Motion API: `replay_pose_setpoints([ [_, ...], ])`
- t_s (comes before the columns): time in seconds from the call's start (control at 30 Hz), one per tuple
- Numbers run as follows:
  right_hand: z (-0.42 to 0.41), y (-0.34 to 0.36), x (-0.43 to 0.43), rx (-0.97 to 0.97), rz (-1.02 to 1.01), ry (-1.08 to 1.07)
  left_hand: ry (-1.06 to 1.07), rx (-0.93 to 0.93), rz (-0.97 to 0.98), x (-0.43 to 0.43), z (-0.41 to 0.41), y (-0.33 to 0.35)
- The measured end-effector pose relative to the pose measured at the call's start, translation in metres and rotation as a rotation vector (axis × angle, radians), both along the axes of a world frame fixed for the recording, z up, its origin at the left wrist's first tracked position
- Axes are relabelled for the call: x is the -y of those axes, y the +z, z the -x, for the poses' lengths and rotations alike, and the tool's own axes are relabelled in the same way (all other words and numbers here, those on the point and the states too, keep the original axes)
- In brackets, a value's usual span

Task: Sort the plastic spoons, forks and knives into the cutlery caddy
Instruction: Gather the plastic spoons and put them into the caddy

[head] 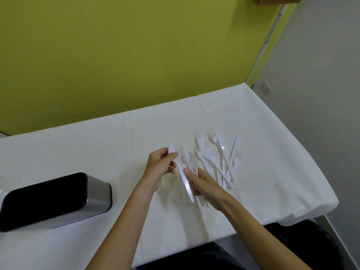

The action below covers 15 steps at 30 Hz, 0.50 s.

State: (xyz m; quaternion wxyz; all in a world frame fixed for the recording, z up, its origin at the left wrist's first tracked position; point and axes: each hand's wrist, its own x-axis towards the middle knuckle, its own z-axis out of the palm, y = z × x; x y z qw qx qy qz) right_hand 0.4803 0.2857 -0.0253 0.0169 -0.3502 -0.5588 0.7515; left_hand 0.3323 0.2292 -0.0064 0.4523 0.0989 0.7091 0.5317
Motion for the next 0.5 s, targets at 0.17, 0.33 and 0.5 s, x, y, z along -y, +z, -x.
replay_pose_setpoints([
  [0.17,-0.004,0.005,-0.006,0.027,0.002,0.029,-0.055,-0.037,-0.015,-0.001,0.002,0.000],
  [0.33,-0.004,0.003,-0.010,0.037,0.007,0.044,-0.146,-0.074,-0.020,-0.006,0.003,0.008],
  [0.5,0.001,0.005,-0.007,0.076,-0.206,0.094,-0.328,-0.208,0.027,-0.012,0.004,0.014],
])
